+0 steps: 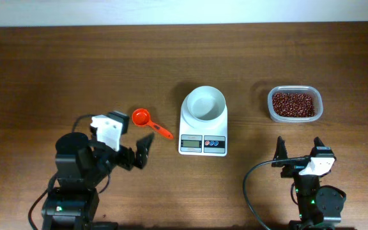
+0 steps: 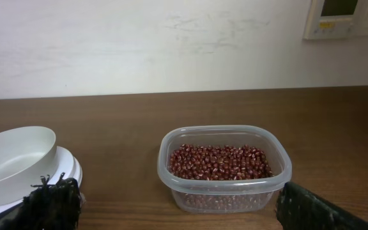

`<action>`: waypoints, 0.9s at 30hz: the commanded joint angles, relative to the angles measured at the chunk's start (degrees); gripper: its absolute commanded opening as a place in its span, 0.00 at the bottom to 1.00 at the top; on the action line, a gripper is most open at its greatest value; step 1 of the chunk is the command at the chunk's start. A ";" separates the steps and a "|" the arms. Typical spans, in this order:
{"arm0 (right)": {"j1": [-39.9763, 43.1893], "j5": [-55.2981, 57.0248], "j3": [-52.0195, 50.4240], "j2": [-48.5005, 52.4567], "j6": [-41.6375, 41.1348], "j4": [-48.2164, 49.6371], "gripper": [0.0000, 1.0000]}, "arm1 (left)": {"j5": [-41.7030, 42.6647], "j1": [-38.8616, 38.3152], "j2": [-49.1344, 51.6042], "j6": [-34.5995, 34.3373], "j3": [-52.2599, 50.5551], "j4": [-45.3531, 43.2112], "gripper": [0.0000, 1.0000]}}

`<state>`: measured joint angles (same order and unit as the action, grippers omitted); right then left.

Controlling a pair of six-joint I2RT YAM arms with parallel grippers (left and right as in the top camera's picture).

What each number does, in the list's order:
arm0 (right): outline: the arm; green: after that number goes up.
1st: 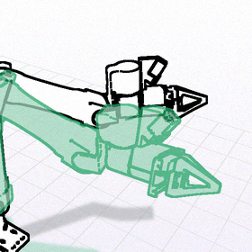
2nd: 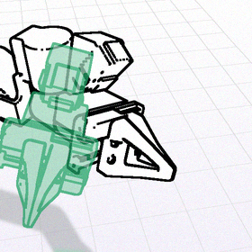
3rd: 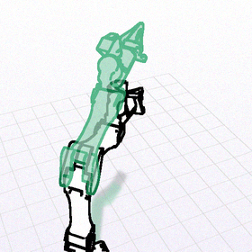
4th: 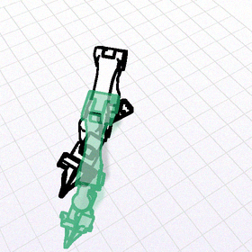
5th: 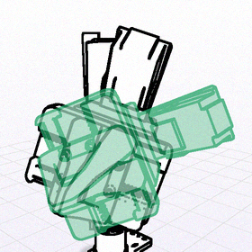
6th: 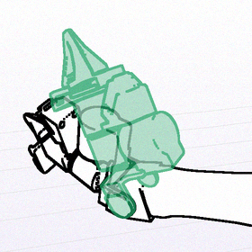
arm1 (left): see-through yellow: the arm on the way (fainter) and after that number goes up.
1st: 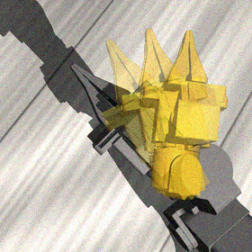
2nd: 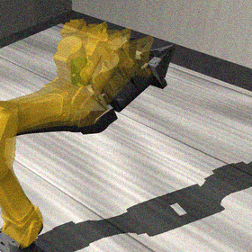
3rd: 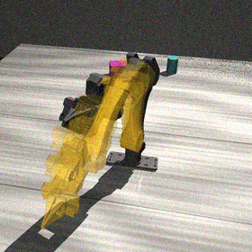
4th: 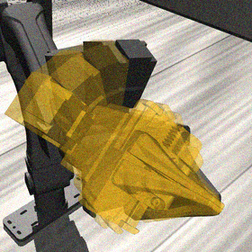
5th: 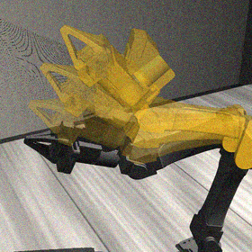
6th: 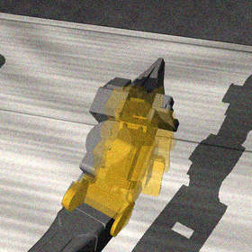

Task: Scoop and weigh 50g on scale
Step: 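Reach left gripper to the orange scoop handle and grasp it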

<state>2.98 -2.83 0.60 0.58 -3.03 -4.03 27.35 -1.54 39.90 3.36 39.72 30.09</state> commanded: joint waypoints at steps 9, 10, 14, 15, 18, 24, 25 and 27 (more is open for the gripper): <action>-0.35 0.11 -0.28 -0.37 -0.20 -0.26 0.99 | -17.00 -0.17 1.33 -29.55 1.05 5.46 0.96; -0.35 0.11 -0.28 -0.37 -0.20 -0.28 0.99 | -19.08 -0.17 2.54 -32.30 1.05 5.33 0.92; -0.35 0.11 -0.28 -0.37 -0.20 -0.26 0.99 | -25.24 -0.17 13.03 -42.21 1.62 5.64 0.87; -0.35 0.11 -0.28 -0.37 -0.17 -0.26 0.99 | -25.24 -0.17 15.61 -43.95 2.23 5.66 0.85; -0.35 0.11 -0.28 -0.37 -0.20 -0.28 0.99 | -25.24 -0.20 31.76 -46.25 11.04 8.46 0.78; -0.35 0.11 -0.28 -0.37 -0.17 -0.26 0.99 | -24.85 -3.08 49.13 -56.70 18.51 7.82 0.70; -0.35 0.11 -0.28 -0.37 -0.20 -0.26 0.99 | -24.87 -4.09 49.90 -57.79 18.51 6.45 0.68; -0.35 0.09 -0.28 -0.37 -0.17 -0.26 0.99 | -27.80 -6.03 51.58 -61.55 18.51 4.66 0.63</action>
<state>2.98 -2.81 0.60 0.56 -3.01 -4.03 2.68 -5.78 89.65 -52.31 57.12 35.94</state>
